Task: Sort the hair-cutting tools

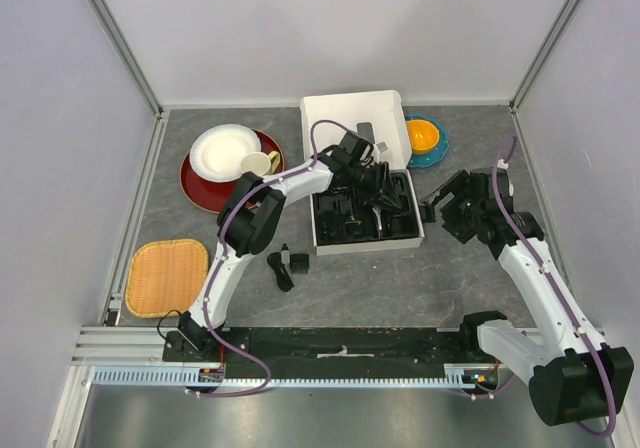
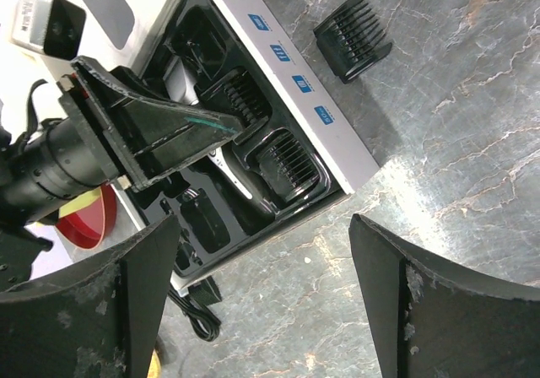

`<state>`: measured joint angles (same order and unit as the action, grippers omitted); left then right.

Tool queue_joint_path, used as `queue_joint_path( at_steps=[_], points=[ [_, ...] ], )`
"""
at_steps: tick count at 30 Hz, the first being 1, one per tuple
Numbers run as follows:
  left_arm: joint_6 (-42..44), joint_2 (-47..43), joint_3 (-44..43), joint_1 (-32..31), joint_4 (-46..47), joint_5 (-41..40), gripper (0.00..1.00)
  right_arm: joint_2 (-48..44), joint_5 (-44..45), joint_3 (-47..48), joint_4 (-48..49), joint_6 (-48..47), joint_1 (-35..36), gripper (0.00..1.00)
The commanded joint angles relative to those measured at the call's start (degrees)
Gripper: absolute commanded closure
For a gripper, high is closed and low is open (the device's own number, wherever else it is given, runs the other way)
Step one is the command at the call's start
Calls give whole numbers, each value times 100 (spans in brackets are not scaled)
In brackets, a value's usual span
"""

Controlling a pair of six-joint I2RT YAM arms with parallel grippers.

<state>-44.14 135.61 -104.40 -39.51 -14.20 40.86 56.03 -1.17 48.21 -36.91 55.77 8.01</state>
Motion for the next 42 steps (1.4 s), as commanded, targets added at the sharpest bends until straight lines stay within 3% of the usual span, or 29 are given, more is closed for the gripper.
queue_joint_path(
  at_steps=[1, 13, 16, 22, 31, 35, 42],
  points=[
    [459, -509, -134, 48, -364, -429, 56, 162, 82, 171, 131, -259, -1, 11],
    [731, -1054, 77, 48, -628, -1027, 63, 593, -129, 225, 718, -549, -1, 16],
    [793, -1212, 182, 48, -663, -1185, 67, 724, -392, 146, 1262, -786, -1, 28],
    [1108, -2046, 859, 75, -672, -1712, 71, 1243, -490, 356, 1747, -1208, 95, 71],
    [1268, -3593, 2643, 198, -365, -2460, 71, 2508, -165, 804, 2196, -1709, 640, 100],
    [1197, -4208, 3311, 233, -295, -3012, 71, 3001, -24, 989, 2214, -1780, 798, 100],
    [1118, -4930, 4085, 294, -259, -3286, 69, 3441, 257, 954, 2231, -1885, 825, 100]
  ],
)
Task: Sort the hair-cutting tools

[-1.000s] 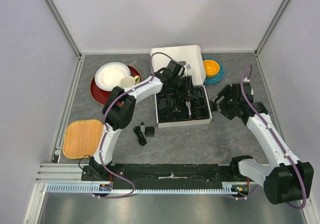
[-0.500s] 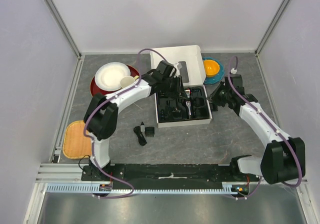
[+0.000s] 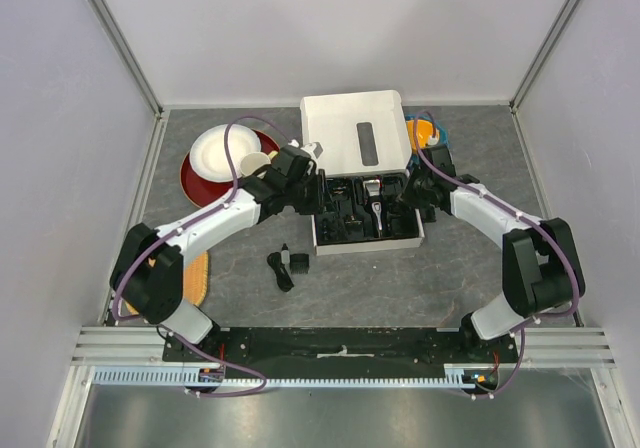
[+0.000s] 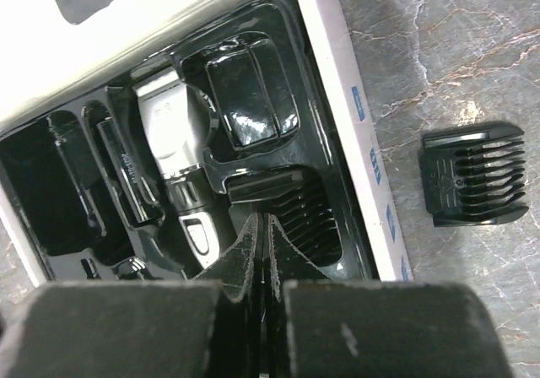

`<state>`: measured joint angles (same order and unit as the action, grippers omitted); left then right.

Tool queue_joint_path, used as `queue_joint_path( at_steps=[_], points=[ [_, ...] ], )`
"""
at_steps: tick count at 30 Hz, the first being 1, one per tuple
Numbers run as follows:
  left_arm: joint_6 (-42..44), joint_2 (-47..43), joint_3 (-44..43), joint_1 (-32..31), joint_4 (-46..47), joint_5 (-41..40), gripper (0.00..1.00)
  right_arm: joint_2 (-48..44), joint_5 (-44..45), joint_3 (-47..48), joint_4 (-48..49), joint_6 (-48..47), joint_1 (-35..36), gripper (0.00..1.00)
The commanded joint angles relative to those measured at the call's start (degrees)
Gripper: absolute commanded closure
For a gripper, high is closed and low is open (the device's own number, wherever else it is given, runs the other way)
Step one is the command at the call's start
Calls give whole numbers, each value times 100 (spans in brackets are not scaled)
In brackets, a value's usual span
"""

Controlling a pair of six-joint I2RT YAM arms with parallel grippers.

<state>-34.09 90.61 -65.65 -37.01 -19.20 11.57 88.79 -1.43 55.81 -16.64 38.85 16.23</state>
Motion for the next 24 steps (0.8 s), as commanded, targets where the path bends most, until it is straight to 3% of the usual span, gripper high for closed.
queue_joint_path(
  at_steps=[1, 18, 21, 23, 24],
  points=[
    [113, -482, 254, 54, 241, -375, 69, 199, 310, 185, 214, -202, 3, 100],
    [157, -852, 474, 203, 206, -419, 67, 543, 214, 236, 118, -290, 73, 100],
    [165, -957, 491, 238, 163, -454, 65, 411, 231, 543, -92, -273, 91, 97],
    [174, -1088, 544, 265, 136, -515, 64, 236, 275, 711, -242, -238, 82, 87],
    [166, -1141, 570, 274, 110, -524, 62, 174, 310, 868, -286, -246, 82, 76]
  ],
)
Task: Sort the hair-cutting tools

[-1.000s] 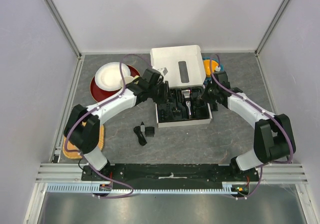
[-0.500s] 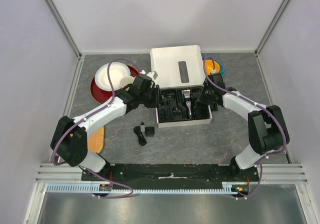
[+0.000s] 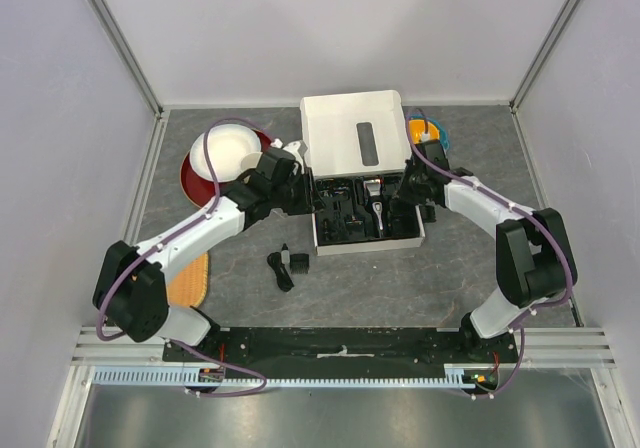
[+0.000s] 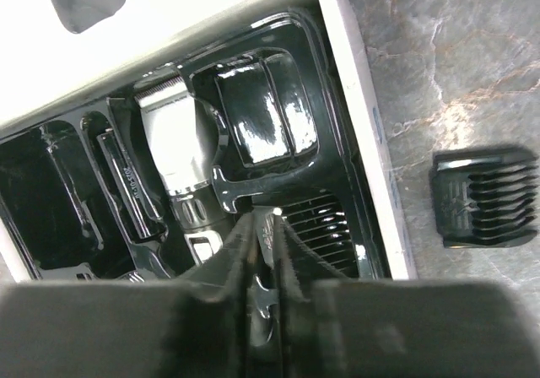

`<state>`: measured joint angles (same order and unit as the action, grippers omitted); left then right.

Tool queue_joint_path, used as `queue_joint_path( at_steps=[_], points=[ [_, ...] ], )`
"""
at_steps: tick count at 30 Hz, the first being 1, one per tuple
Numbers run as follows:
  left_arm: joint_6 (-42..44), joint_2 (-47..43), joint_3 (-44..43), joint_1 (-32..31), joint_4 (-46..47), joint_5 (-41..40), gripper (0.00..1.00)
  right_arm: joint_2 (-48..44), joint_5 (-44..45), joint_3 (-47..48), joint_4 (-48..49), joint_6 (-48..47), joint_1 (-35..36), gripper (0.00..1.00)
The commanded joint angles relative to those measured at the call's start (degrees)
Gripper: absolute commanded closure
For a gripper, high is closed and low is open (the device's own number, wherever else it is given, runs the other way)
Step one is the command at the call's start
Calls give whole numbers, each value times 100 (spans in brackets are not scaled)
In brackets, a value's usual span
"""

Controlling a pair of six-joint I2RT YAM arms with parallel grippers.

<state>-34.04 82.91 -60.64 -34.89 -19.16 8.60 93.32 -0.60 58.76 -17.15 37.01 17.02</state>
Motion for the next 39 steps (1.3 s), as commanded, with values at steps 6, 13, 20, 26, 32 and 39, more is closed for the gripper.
queue_joint_path(
  at_steps=[6, 13, 20, 26, 32, 39],
  points=[
    [152, -768, 263, 132, 9, -368, 54, -937, 1033, 830, -553, -54, -5, 45],
    [416, -1207, 193, 150, -202, -517, 45, -1351, 1940, 742, -816, -133, -329, 20],
    [881, -1269, -114, 264, -623, -596, 16, -1571, 2660, 383, -1045, -195, -515, 2],
    [1049, -1497, -185, 404, -773, -711, 11, -1203, 2689, 249, -1273, 77, -621, 9],
    [1224, -1489, -562, 475, -1124, -509, 11, -684, 2750, 206, -1318, 403, -621, 25],
    [1655, -1813, -827, 545, -1275, -51, 11, -104, 2021, 232, -1212, 324, -586, 31]
  ],
)
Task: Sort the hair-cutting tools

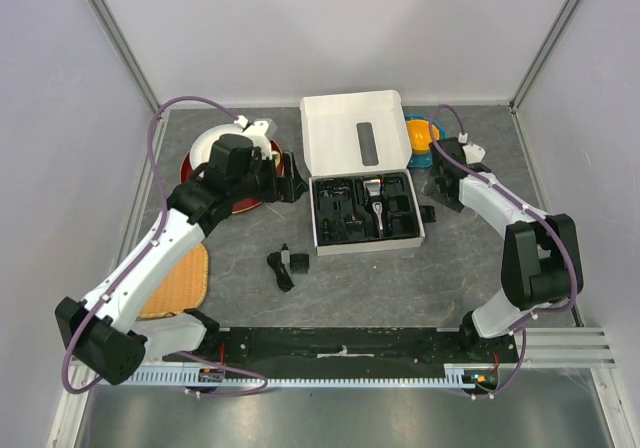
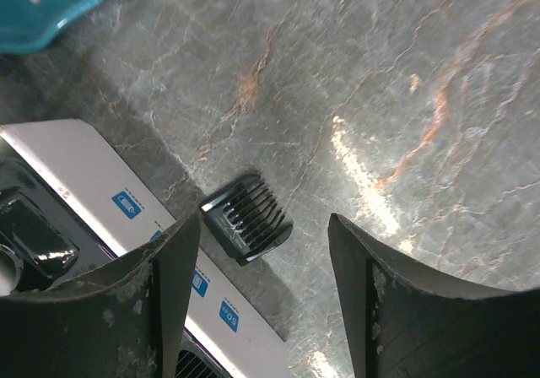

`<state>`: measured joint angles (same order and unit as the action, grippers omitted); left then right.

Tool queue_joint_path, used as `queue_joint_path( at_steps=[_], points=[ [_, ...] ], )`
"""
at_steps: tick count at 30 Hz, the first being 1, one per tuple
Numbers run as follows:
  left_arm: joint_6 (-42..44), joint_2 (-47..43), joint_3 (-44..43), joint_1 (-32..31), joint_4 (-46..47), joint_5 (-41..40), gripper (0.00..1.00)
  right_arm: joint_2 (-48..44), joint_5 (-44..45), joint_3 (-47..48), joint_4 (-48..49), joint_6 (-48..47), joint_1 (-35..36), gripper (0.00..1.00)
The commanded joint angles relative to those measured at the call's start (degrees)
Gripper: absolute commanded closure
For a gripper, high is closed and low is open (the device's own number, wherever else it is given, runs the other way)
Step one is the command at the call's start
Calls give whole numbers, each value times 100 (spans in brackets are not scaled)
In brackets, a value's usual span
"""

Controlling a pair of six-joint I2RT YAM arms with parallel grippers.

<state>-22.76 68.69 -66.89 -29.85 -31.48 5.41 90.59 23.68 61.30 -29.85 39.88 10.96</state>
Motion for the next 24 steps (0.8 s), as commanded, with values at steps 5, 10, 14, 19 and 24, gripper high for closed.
queue_joint_path(
  at_steps=[5, 10, 14, 19, 24],
  points=[
    [624, -505, 9, 49, 55, 127, 11, 328, -663, -48, 172, 46, 371, 31],
    [571, -479, 106, 49, 116, 267, 11, 372, -830, -65, 181, 169, 653, 32],
    [536, -418, 115, 49, 143, 355, 10, 276, -821, -74, 190, 240, 715, 32],
    [501, -391, 159, 58, 134, 356, 11, 232, -348, -57, 14, 590, 706, 31],
    [483, -391, 194, 58, 143, 320, 11, 109, -4, -21, -354, 1363, 670, 26]
  ],
)
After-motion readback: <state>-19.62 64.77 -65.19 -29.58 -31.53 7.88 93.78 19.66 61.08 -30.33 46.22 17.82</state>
